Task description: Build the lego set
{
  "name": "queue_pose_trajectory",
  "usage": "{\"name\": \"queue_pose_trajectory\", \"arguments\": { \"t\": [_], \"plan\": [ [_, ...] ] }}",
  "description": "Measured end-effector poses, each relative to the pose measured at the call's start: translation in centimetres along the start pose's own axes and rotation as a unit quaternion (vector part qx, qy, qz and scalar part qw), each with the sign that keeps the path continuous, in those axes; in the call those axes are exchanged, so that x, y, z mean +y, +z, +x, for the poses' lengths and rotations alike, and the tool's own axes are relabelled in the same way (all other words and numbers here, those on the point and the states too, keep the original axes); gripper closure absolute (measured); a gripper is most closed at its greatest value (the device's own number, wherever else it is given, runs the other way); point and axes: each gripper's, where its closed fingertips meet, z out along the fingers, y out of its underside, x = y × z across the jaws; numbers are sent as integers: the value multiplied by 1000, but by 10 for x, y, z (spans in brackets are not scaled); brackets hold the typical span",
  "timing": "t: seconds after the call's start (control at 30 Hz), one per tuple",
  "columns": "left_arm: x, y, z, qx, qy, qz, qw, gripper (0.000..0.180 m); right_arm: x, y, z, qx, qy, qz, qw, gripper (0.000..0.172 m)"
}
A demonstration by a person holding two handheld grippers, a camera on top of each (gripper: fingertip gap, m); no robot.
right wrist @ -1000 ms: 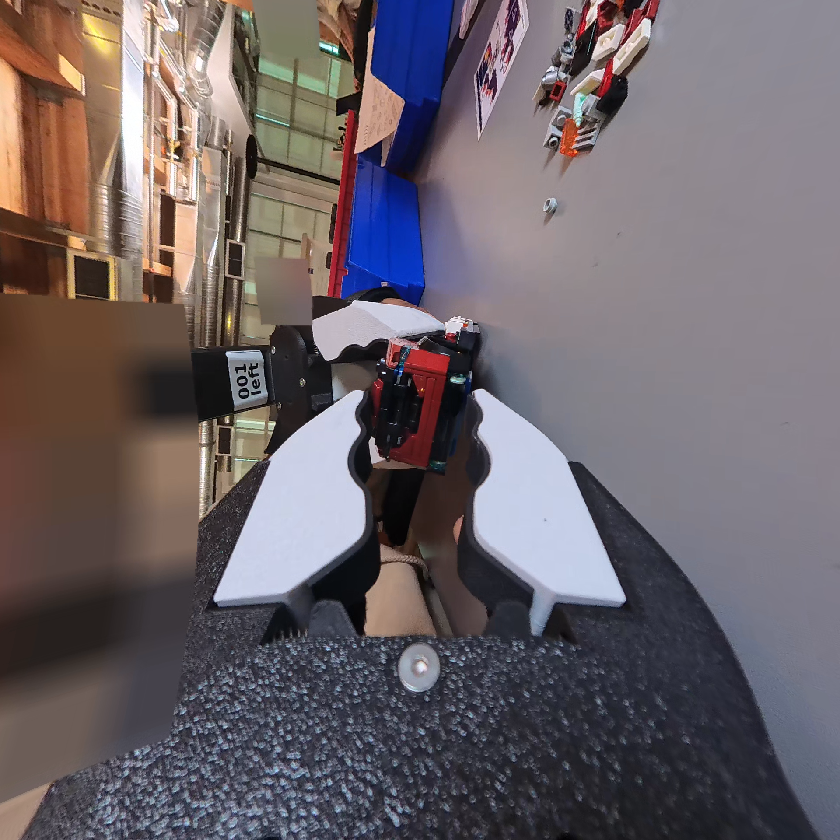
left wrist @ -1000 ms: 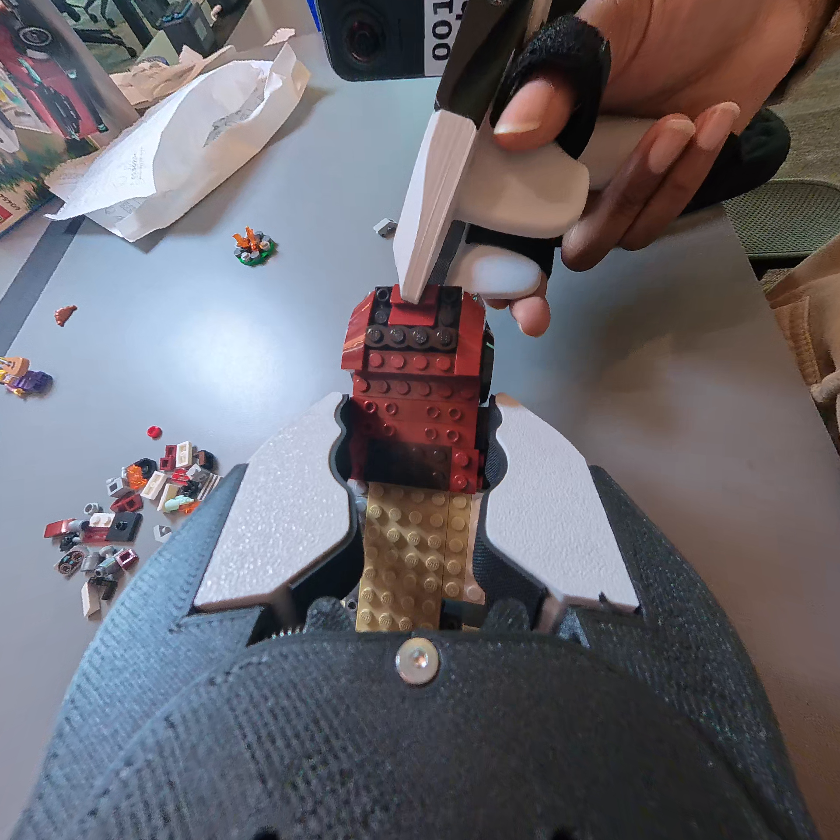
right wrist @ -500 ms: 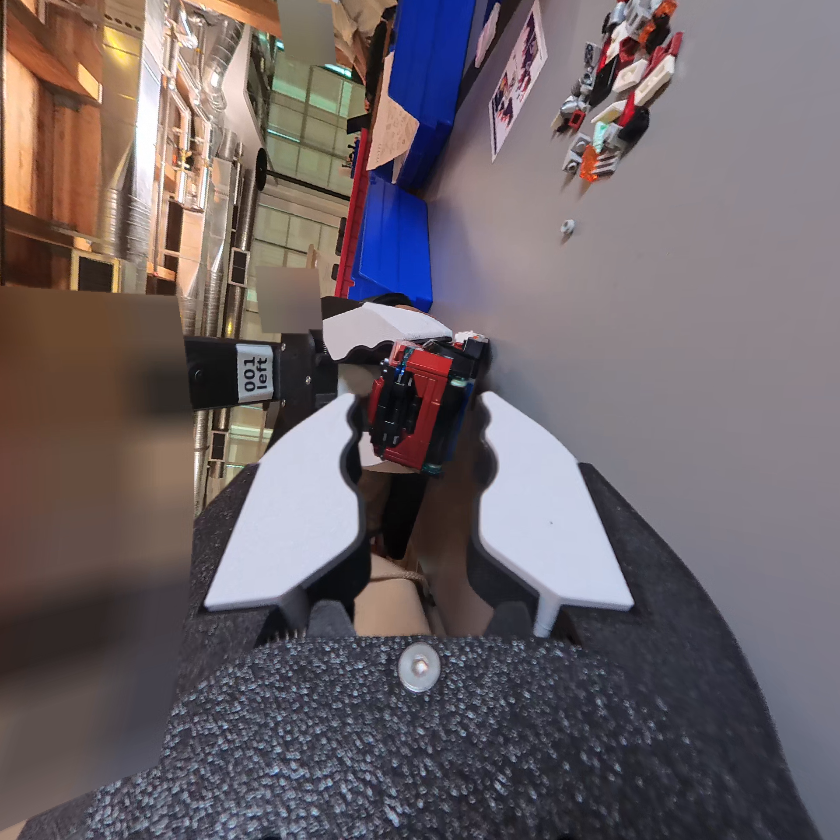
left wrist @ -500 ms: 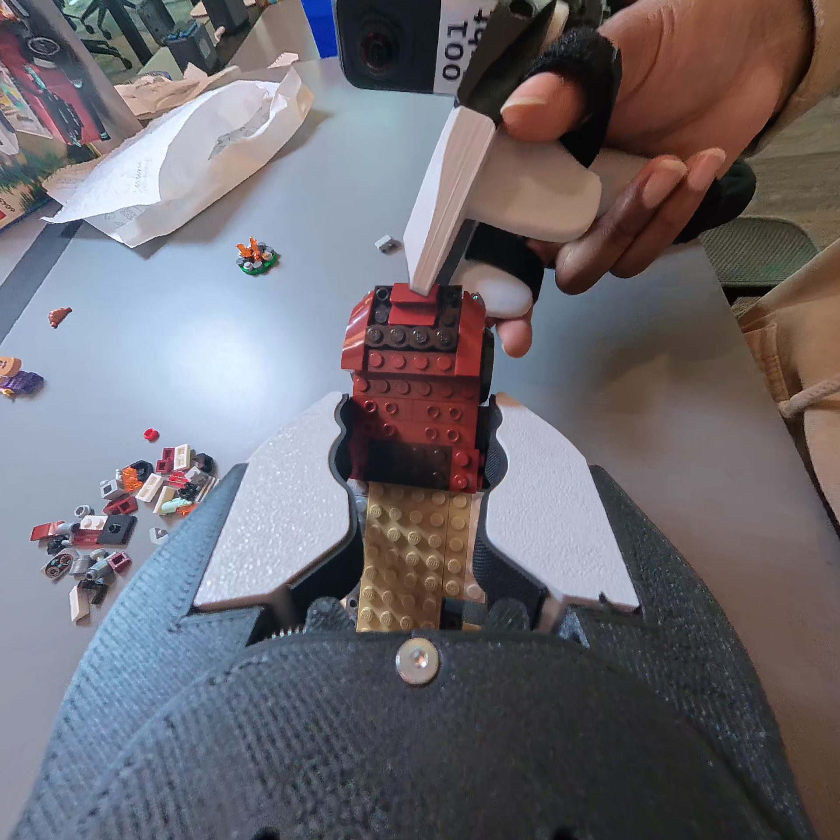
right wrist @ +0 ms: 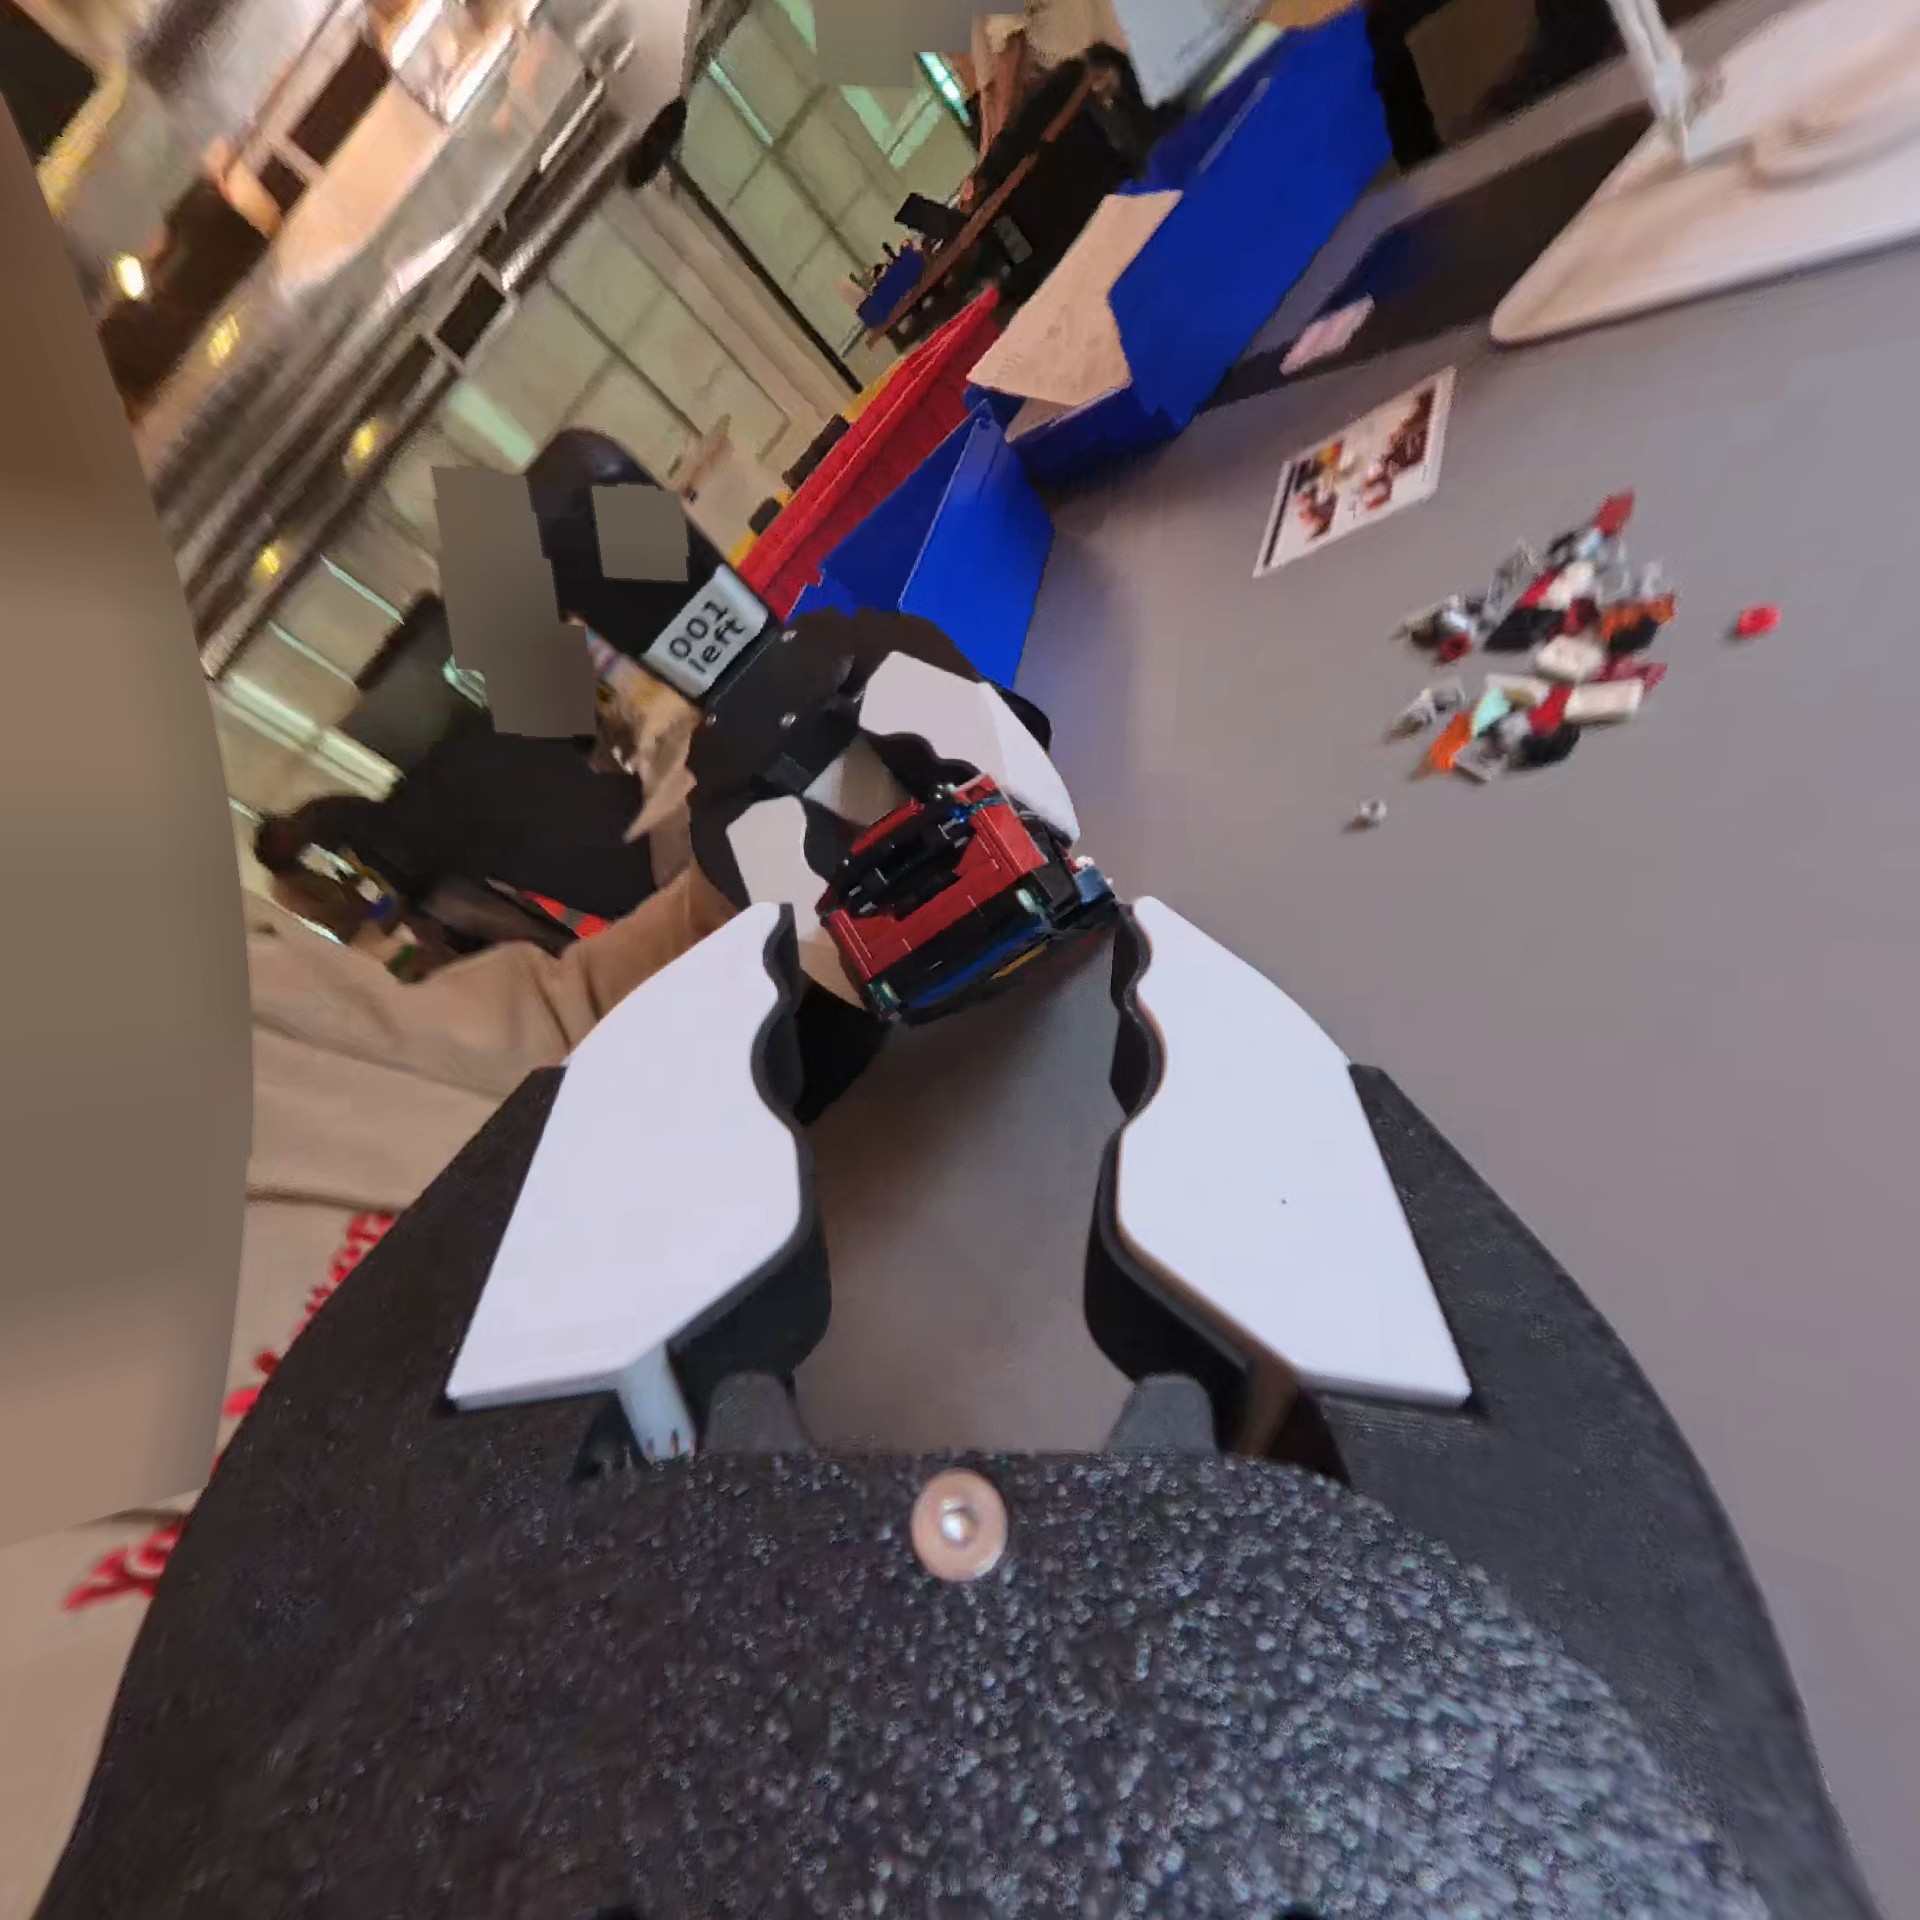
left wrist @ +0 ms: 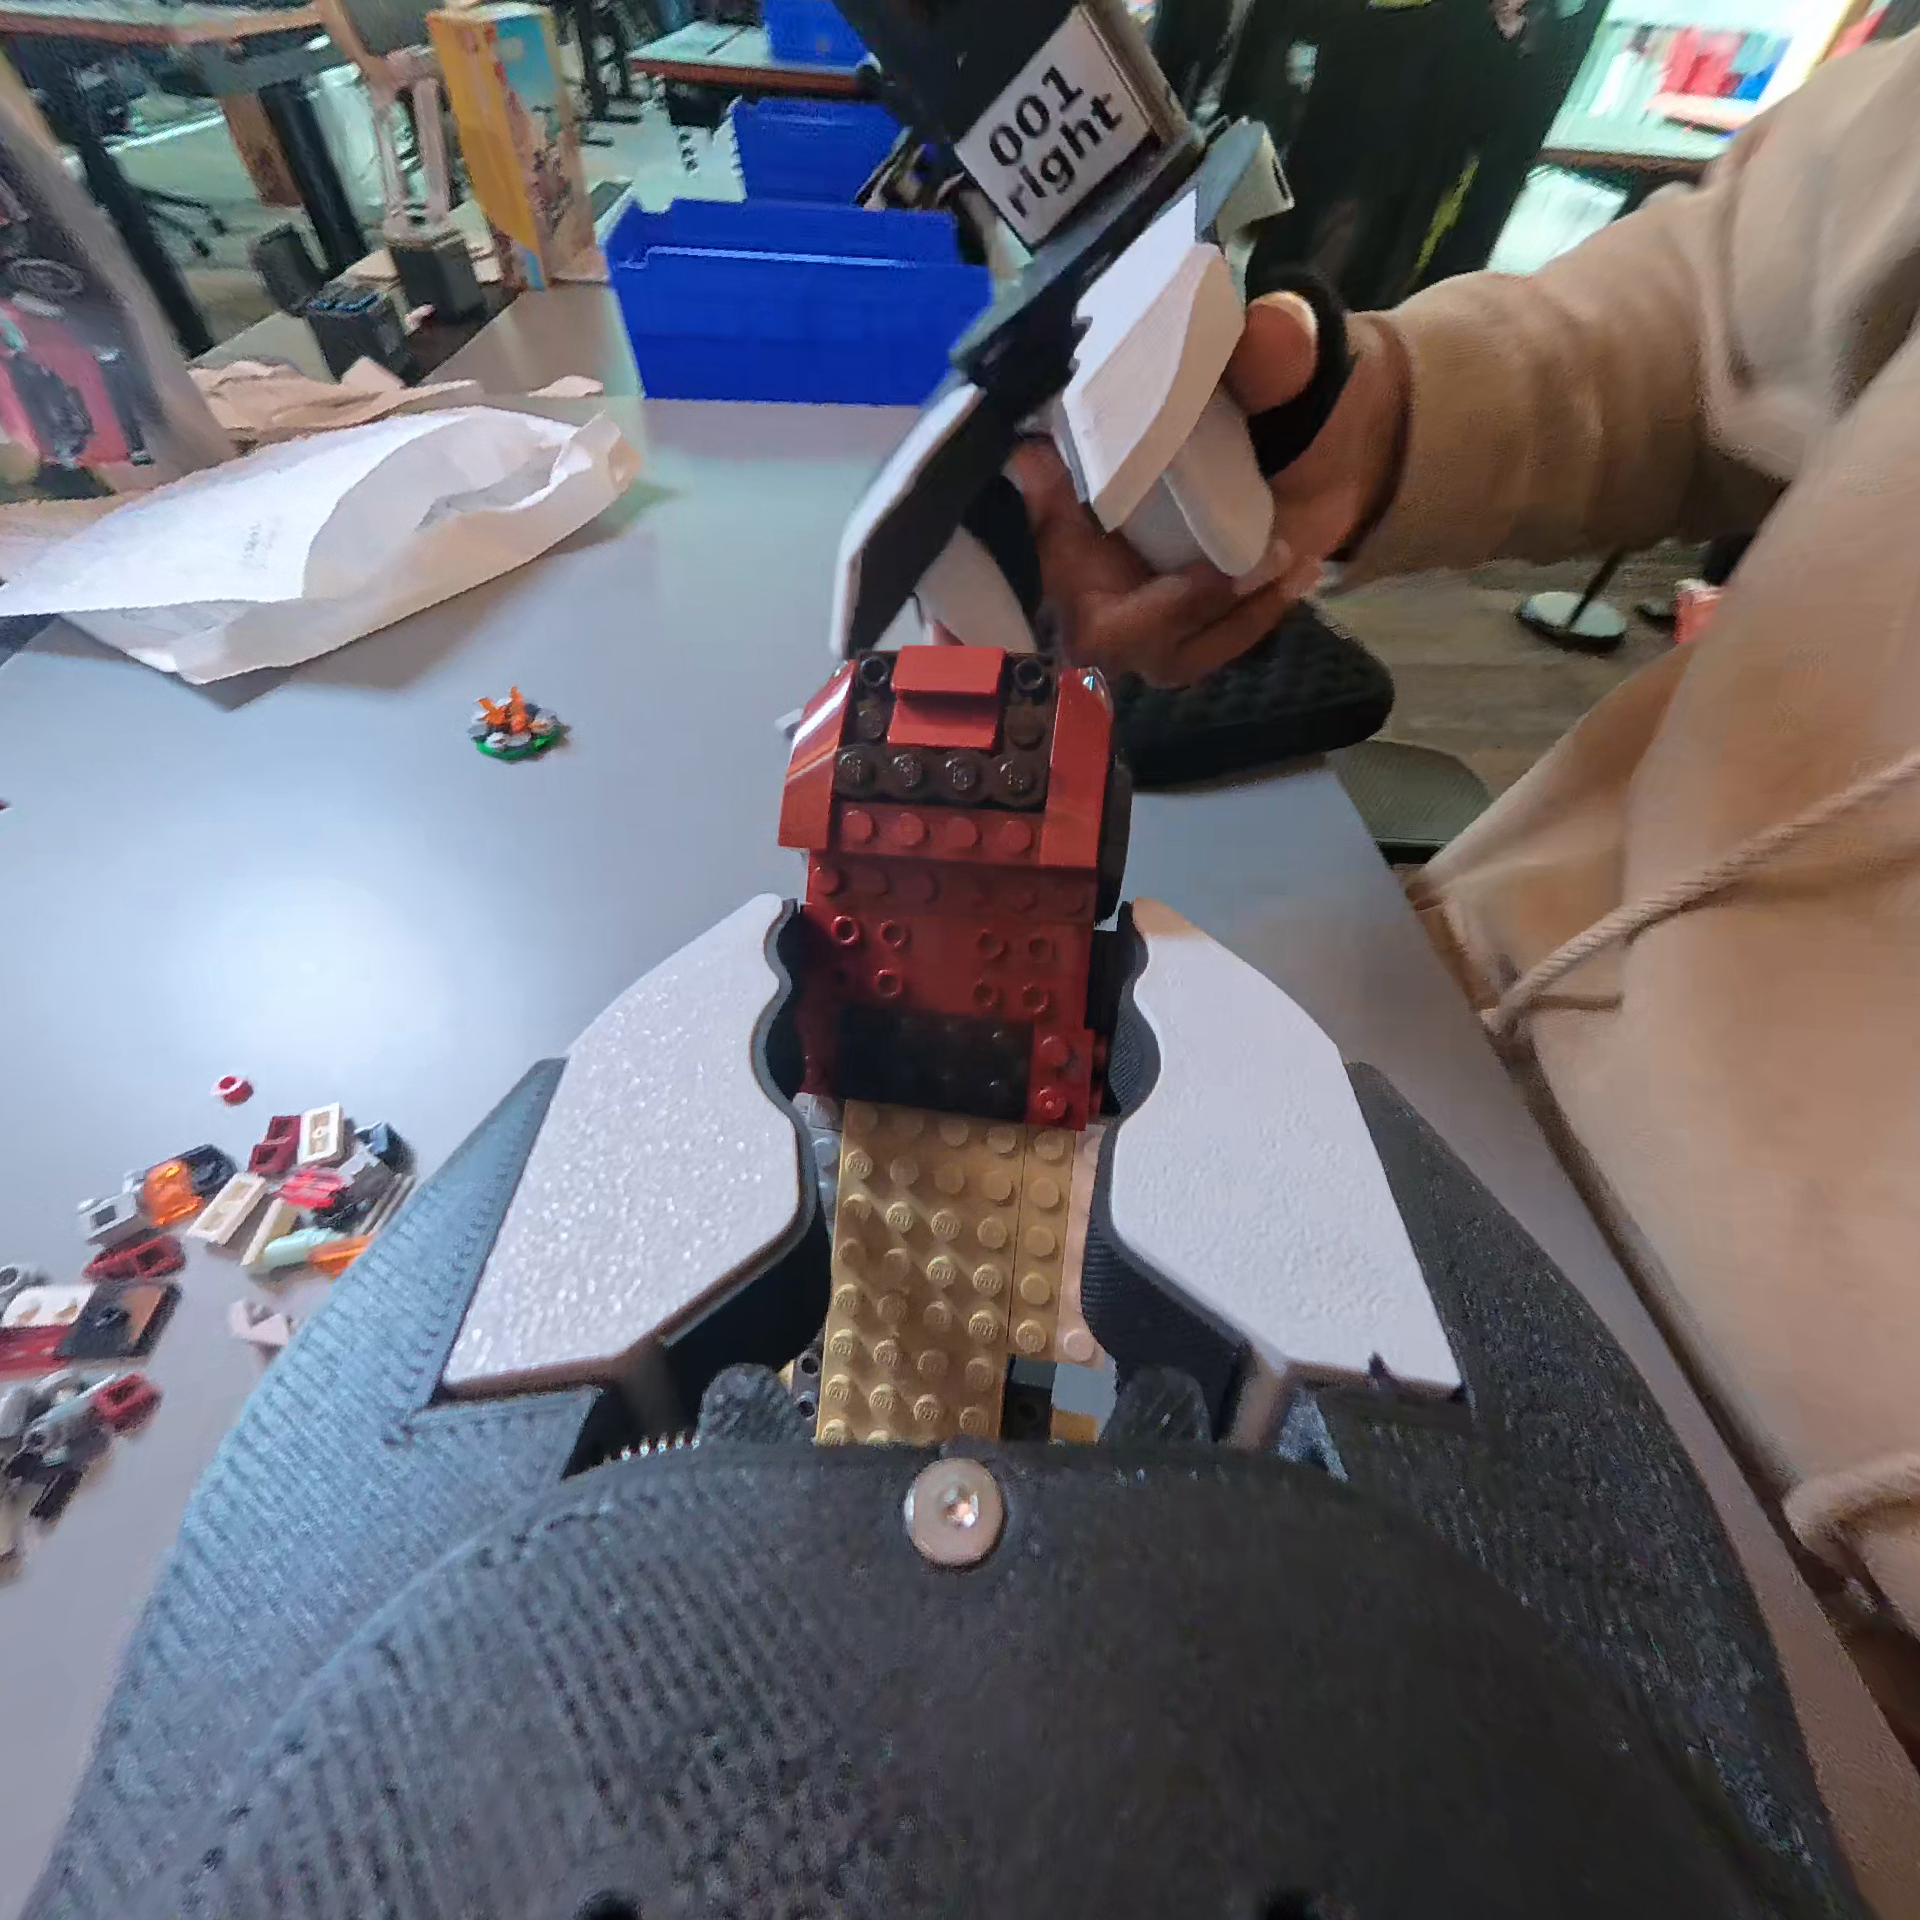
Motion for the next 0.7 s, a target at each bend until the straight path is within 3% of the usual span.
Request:
{"name": "queue_pose_trajectory", "arguments": {
  "t": [0.13,0.33,0.7],
  "plan": [
    [-6,-9,19,78,2,33,996,123,-4,-10,-23,-9,-243,-57,968,118],
    [-8,-18,42,182,-16,59,981,123,13,-4,-37,-25,-512,-128,849,121],
    [-9,-19,46,212,-45,60,974,123,28,25,-57,-82,-695,-153,698,127]
  ]
}}
